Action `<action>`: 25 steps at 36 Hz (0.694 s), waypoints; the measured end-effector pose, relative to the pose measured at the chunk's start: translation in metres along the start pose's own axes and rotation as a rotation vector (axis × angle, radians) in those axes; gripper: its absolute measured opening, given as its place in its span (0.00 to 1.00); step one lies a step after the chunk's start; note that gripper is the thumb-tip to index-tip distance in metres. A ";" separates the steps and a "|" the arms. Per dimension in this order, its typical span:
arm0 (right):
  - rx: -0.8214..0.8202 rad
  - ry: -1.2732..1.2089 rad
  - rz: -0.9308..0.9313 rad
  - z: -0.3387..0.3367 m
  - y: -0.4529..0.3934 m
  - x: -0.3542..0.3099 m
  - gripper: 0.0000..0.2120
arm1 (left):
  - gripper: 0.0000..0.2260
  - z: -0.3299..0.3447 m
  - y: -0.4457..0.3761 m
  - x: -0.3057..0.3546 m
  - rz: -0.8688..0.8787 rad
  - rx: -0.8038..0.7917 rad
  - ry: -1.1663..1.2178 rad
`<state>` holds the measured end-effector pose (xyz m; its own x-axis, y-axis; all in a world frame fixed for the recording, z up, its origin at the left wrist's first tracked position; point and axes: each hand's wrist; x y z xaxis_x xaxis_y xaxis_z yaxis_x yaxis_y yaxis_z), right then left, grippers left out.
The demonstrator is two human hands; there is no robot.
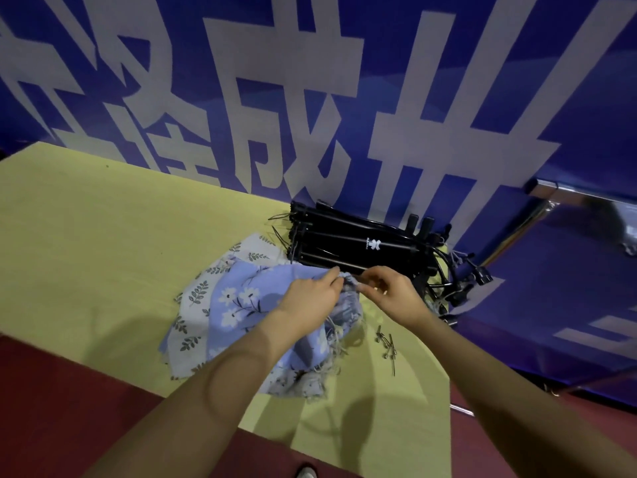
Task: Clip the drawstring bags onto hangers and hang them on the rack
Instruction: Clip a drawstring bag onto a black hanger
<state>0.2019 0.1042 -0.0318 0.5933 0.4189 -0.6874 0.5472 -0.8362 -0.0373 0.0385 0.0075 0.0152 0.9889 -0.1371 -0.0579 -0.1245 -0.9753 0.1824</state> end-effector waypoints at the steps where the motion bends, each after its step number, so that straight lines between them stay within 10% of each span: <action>1: 0.009 0.028 0.035 -0.002 0.005 0.009 0.09 | 0.27 0.003 -0.001 0.003 -0.026 0.005 0.024; 12: -0.296 0.261 0.415 0.014 0.063 0.067 0.11 | 0.25 0.041 -0.014 0.030 -0.212 0.026 0.269; 25: -0.276 0.243 0.458 0.033 0.091 0.074 0.07 | 0.27 0.046 -0.003 0.054 -0.277 0.035 0.310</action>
<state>0.2761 0.0478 -0.1103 0.9059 0.1335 -0.4020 0.3179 -0.8415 0.4369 0.0885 -0.0046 -0.0337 0.9624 0.1844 0.1994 0.1518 -0.9740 0.1679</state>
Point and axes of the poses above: each hand's wrist, its own y-axis away from the middle knuckle, its own z-axis out of the palm, x = y × z, and after that the axes turned 2 degrees about x, right-handed
